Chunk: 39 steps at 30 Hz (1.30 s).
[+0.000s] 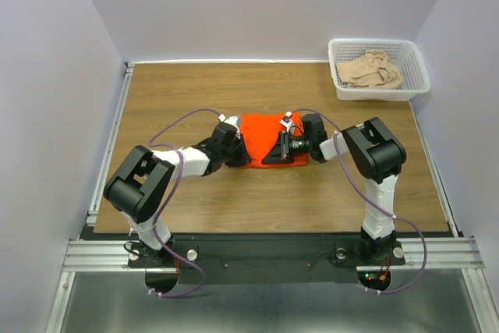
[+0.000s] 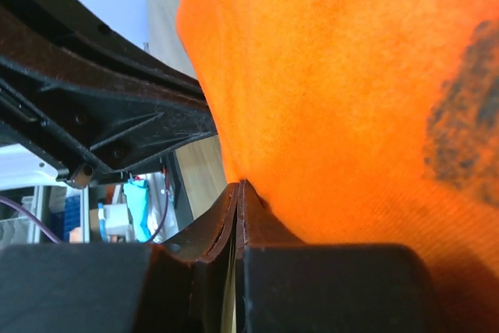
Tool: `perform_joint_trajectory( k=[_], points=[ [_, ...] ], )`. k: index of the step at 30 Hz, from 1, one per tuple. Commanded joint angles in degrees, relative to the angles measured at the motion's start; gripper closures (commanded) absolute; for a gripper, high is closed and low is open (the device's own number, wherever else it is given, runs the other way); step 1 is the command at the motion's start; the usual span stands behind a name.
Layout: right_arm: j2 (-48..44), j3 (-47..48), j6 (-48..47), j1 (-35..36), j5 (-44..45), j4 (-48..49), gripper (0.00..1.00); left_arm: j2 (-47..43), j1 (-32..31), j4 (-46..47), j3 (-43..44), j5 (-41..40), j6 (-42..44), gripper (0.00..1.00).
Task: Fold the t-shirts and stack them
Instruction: Fold the tshirt, then neatly place the folded tshirt to the corner
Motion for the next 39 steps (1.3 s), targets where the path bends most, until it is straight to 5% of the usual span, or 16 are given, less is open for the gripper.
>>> perform_joint_trajectory(
  k=[1, 7, 21, 23, 27, 33, 39],
  points=[
    [-0.38, -2.8, -2.78, -1.37, 1.06, 1.87, 0.97, 1.2, 0.29, -1.69, -3.11, -2.4, -1.16, 0.79],
    [-9.96, -4.65, -3.92, -7.88, -0.08, -0.58, 0.97, -0.29, 0.73, -3.01, -3.56, -3.64, -0.73, 0.79],
    [-6.0, -9.22, -10.87, -14.92, 0.18, -4.54, 0.99, -2.13, 1.87, -5.73, -0.84, -4.42, -0.99, 0.79],
    [-11.95, -8.18, -12.61, -14.83, 3.23, -10.12, 0.94, -5.55, 1.87, -8.01, 0.22, -5.21, -1.16, 0.7],
    [-23.4, -2.73, -17.36, -14.83, 12.64, -22.45, 0.71, -12.85, 1.96, -12.22, 2.76, -8.11, -2.13, 0.34],
    [-33.78, 1.23, -18.95, -14.83, 28.02, -37.31, 0.37, -17.87, 2.14, -17.76, 6.28, -12.86, -0.9, 0.18],
    [-33.27, 3.96, -19.48, -13.26, 38.23, -48.48, 0.31, -22.52, 4.76, -22.07, 8.13, -18.47, 1.29, 0.07]
  ],
)
